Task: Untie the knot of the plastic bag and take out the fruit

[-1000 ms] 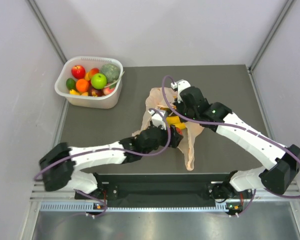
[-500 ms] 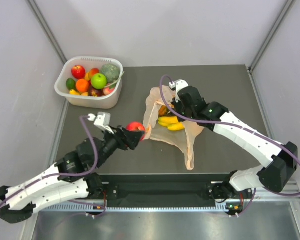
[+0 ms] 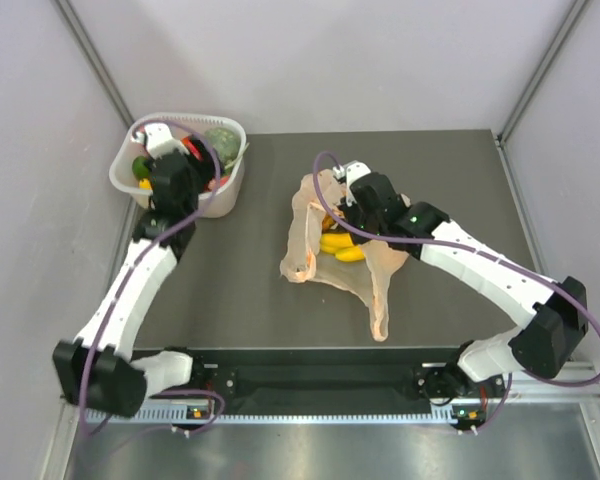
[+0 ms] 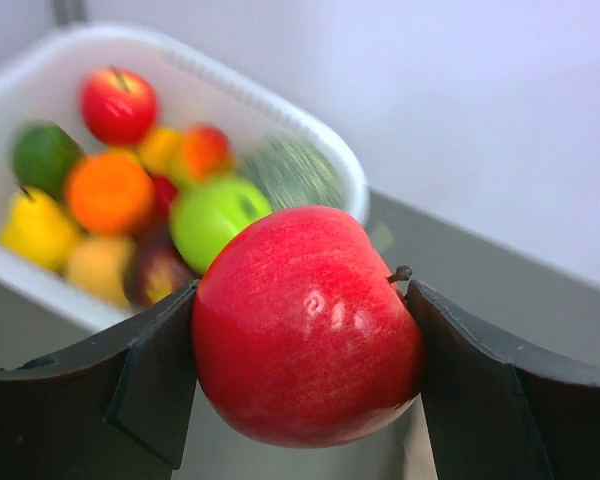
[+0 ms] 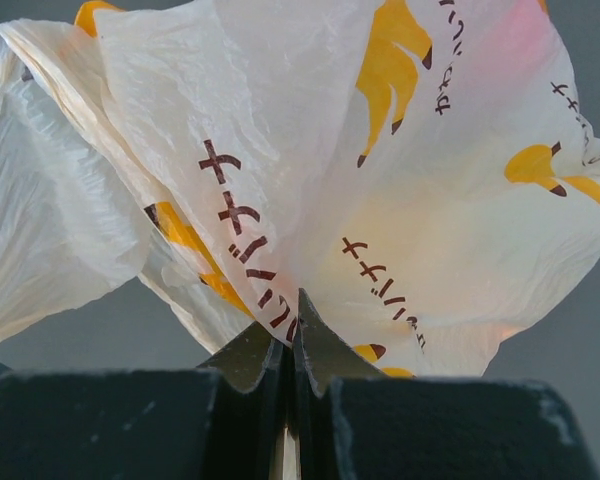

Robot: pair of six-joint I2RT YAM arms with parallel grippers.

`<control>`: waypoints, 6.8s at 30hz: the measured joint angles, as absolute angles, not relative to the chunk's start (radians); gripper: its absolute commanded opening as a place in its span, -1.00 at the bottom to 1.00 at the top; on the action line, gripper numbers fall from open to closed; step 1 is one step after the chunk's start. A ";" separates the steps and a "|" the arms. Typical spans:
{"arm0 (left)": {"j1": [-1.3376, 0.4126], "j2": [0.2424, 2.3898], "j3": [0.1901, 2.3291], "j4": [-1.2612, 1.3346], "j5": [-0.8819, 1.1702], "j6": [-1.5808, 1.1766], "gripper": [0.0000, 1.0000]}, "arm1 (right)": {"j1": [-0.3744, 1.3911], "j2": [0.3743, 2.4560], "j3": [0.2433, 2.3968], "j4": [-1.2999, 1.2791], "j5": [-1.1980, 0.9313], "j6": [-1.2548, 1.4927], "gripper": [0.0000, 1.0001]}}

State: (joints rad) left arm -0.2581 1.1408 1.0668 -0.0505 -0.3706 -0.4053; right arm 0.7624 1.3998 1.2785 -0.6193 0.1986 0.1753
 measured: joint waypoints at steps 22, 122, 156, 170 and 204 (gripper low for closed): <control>0.070 1.771 1.680 -0.235 -0.396 -0.427 0.02 | 0.716 1.467 1.279 -0.566 0.118 0.157 -1.00; -0.829 1.816 0.892 0.443 0.115 0.180 0.53 | 0.655 1.467 1.330 -0.694 0.099 0.127 -1.00; -0.932 1.697 0.971 0.091 0.078 0.157 -1.00 | 0.647 1.462 1.333 -0.640 0.084 0.135 -1.00; -0.983 1.255 0.921 -0.148 0.058 0.038 0.10 | 0.645 1.555 1.430 -0.657 0.054 0.172 -1.00; -0.868 1.835 1.144 0.154 0.157 0.361 0.98 | 0.559 1.467 1.366 -0.707 0.241 0.050 -1.00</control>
